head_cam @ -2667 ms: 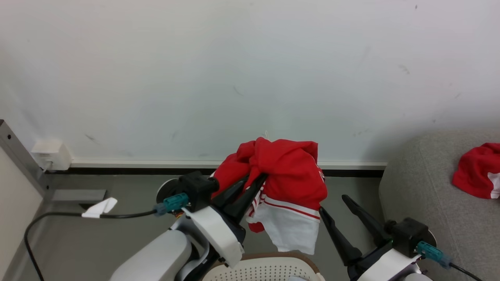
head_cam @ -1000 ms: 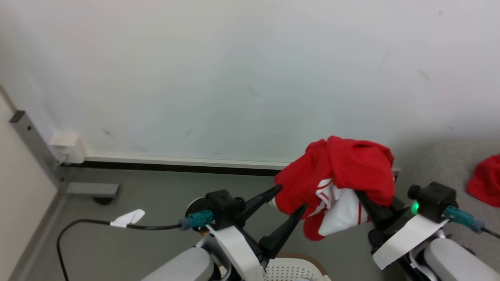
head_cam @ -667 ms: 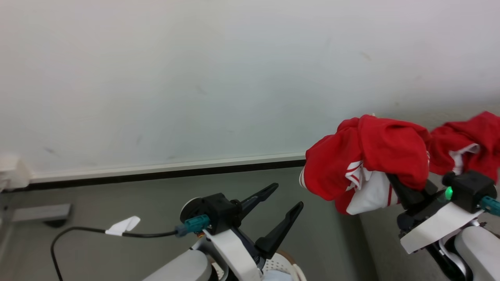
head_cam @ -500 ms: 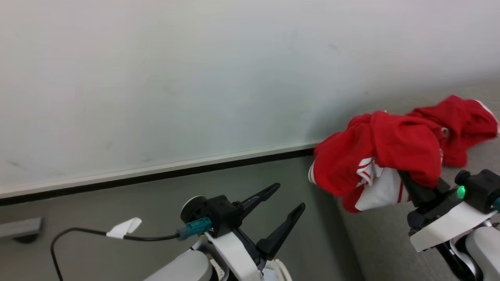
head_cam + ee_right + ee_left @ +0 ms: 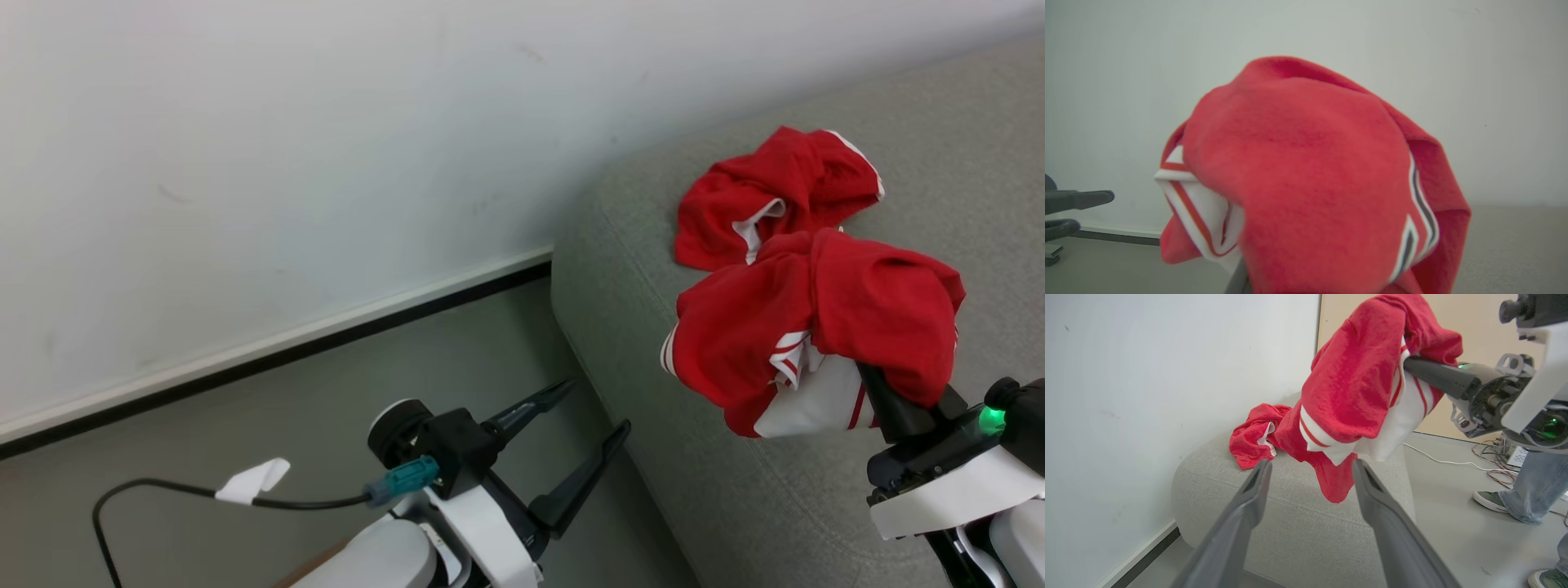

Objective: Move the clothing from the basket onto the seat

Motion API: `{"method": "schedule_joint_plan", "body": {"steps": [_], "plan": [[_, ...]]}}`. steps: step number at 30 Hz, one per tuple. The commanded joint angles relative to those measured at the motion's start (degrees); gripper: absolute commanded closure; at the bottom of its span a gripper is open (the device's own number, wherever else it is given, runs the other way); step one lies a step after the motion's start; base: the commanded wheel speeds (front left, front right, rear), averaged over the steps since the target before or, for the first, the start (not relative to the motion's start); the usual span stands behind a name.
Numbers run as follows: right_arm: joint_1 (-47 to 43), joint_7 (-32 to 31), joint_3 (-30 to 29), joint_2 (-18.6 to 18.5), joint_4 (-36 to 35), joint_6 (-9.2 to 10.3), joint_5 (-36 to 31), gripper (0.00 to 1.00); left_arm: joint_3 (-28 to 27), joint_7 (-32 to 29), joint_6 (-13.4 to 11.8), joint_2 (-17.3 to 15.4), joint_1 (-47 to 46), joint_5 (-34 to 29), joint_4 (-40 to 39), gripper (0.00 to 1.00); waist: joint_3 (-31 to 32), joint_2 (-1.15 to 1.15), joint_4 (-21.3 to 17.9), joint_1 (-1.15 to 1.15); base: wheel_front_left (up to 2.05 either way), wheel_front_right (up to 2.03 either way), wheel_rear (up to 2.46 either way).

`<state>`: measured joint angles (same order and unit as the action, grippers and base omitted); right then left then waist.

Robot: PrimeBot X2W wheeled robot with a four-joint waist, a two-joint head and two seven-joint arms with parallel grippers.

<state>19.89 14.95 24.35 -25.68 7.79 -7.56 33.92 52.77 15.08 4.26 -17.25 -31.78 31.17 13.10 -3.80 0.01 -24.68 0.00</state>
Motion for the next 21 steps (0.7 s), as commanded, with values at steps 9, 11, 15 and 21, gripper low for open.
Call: {"method": "schedule_joint_plan", "body": {"steps": [9, 11, 15, 21], "plan": [[0.7, 0.2, -6.1, 2.0, -1.9, 0.15, -2.0, 1.00, -0.6, 0.1, 1.3, -1.7, -1.3, -2.2, -1.2, 0.00, -7.3, -0.01, -1.6, 0.00, 0.00, 0.00, 0.00], [1.8, 0.2, -9.1, 2.4, -1.8, 0.15, -2.9, 1.00, -0.5, -0.1, 1.6, -2.7, -1.9, -2.2, -1.8, 0.00, -9.3, -0.01, -1.0, 0.00, 0.00, 0.00, 0.00], [3.3, 0.2, -16.5, 2.9, -2.9, 0.15, -4.5, 1.00, -0.7, -1.4, 1.9, -5.1, -3.5, -2.5, -3.9, 0.00, -14.9, -0.01, 0.9, 0.00, 0.00, 0.00, 0.00], [6.9, 0.2, -29.5, 2.0, -3.0, 0.15, -3.6, 1.00, -2.1, -3.7, 2.1, -10.3, -6.1, -2.9, -8.7, 0.00, -24.9, -0.01, 3.7, 0.00, 0.00, 0.00, 0.00]]}}
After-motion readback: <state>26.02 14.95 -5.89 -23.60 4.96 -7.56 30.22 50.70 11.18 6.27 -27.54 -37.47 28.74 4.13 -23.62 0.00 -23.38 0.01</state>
